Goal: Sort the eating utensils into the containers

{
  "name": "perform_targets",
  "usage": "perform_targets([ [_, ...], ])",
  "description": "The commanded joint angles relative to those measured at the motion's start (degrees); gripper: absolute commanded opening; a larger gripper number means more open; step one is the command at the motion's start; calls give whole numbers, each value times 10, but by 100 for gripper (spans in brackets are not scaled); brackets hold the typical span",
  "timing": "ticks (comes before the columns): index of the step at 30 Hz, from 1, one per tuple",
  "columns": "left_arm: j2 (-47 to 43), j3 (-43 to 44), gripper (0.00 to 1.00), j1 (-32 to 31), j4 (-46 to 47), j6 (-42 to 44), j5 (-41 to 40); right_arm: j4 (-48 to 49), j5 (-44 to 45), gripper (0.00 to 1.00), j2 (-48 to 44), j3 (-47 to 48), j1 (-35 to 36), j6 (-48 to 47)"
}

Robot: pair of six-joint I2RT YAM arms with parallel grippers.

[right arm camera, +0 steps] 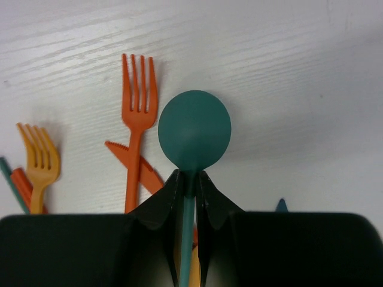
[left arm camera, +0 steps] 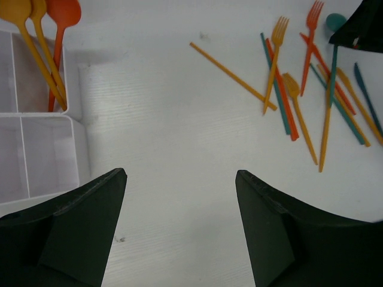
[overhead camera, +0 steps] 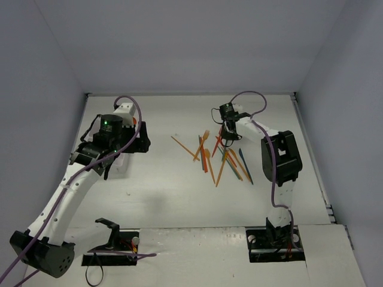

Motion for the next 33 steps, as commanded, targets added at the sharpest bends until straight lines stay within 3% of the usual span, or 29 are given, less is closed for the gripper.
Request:
perform_targets([
  [1, 4, 82, 71, -6, 30, -26, 62, 22, 35, 0, -133, -1, 45, -76],
  [7, 34, 131, 71, -11, 78, -62, 166, 82, -39, 0, -262, -63, 114, -133],
  [13, 65, 150, 71, -31, 138, -108, 198, 124, -107, 0, -363, -96, 187, -179],
  [25, 106, 137, 71, -54, 262, -218, 245, 162, -223, 1, -419, -112, 222, -198],
  [33, 132, 134, 69, -74, 261, -249, 242, 165, -236, 3, -430, -111, 227, -205],
])
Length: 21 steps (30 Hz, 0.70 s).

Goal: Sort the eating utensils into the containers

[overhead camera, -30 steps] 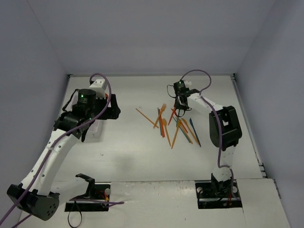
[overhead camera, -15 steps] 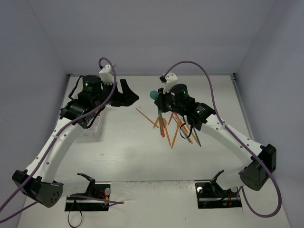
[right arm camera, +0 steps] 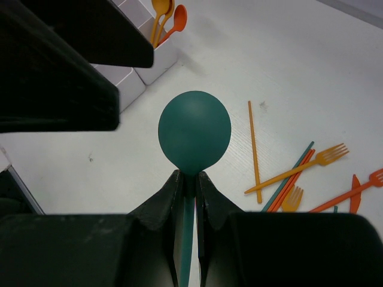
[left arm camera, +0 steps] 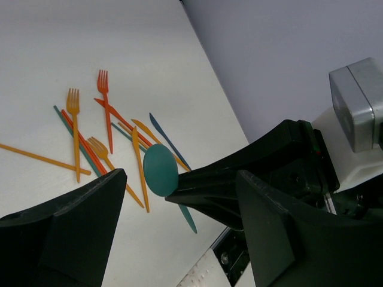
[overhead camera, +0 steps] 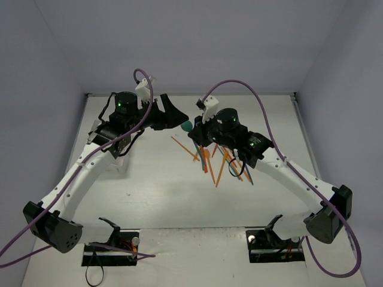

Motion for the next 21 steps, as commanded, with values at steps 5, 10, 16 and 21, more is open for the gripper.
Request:
perform_targets([
  [5, 13, 15, 62, -13, 37, -41, 9, 51, -21, 3, -32, 7, 5, -14],
  [10, 25, 15, 52, -14, 26, -56, 14, 52, -21, 4, -33, 5, 5, -16],
  [16, 38, 19, 35, -19, 26, -66, 25, 53, -18, 5, -33, 1, 5, -17],
  [21, 45, 19, 23, -19, 27, -75, 35, 54, -14, 6, -34, -1, 5, -18],
])
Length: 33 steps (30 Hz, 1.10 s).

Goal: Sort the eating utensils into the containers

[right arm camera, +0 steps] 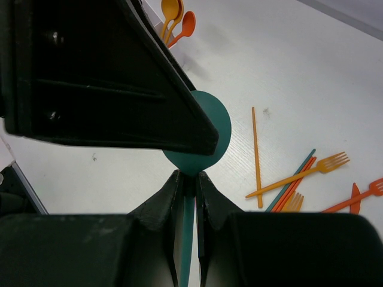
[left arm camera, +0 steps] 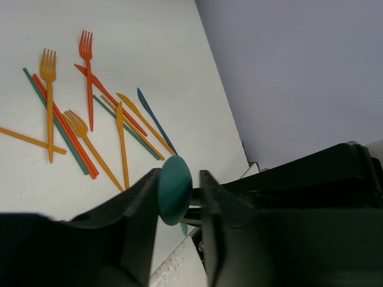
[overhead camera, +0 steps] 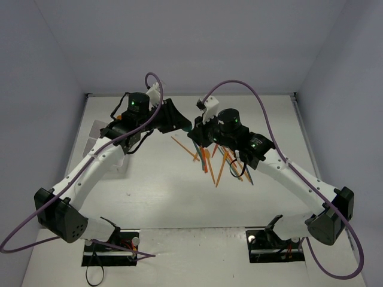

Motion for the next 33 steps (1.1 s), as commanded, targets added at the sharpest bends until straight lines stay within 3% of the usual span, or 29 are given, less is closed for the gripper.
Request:
perform_targets([
  [1, -6, 18, 21, -3, 31, -16, 22, 46, -3, 6, -25, 1, 4, -7],
  [8, -10, 8, 1, -2, 44, -26, 23, 47, 4, 17, -25, -10, 4, -10],
  [12, -16, 0, 0, -1, 56, -30, 17, 47, 10, 36, -23, -17, 4, -10],
  [18, -34, -17, 0, 23, 47, -12, -22, 45, 23, 80, -20, -22, 2, -6],
  [23, -62, -19, 0, 89, -9, 45, -131, 44, 60, 98, -42, -46, -20, 7],
  [33, -45, -6, 0, 165, -3, 166, -402, 15, 43, 100, -67, -92, -119, 58],
])
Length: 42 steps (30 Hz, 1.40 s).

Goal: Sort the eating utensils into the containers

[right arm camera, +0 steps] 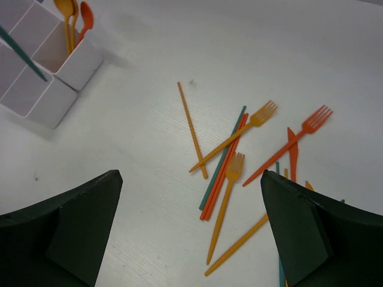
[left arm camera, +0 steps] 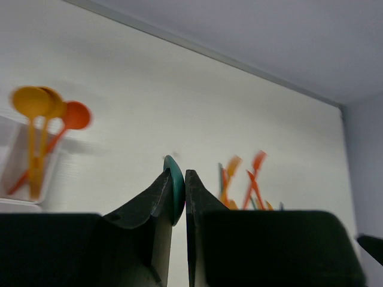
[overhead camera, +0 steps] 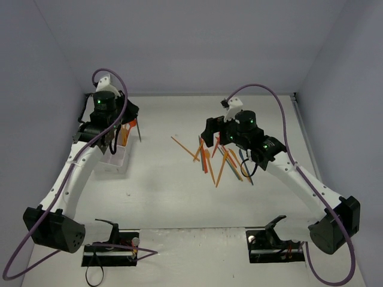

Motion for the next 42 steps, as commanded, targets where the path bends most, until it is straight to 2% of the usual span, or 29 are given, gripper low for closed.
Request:
perform_targets([
  [1, 22, 28, 0, 18, 37, 75, -178, 12, 4, 100, -23, -7, -23, 25],
  [5, 66, 47, 0, 35, 58, 83, -248, -12, 9, 100, -22, -13, -28, 30],
  [10, 113, 63, 0, 60, 92, 76, -282, -19, 2, 100, -28, -22, -31, 30],
  [21, 165, 61, 0, 85, 122, 5, -248, -25, 4, 100, -28, -32, -44, 22],
  [28, 194, 50, 0, 84, 120, -6, -250, -25, 5, 100, -13, -29, -50, 21],
  [33, 206, 29, 6, 82, 124, -30, -254, -27, 3, 100, 1, -28, -55, 22],
  [42, 226, 18, 6, 81, 112, -35, -263, -29, -4, 100, 20, -30, -57, 26],
])
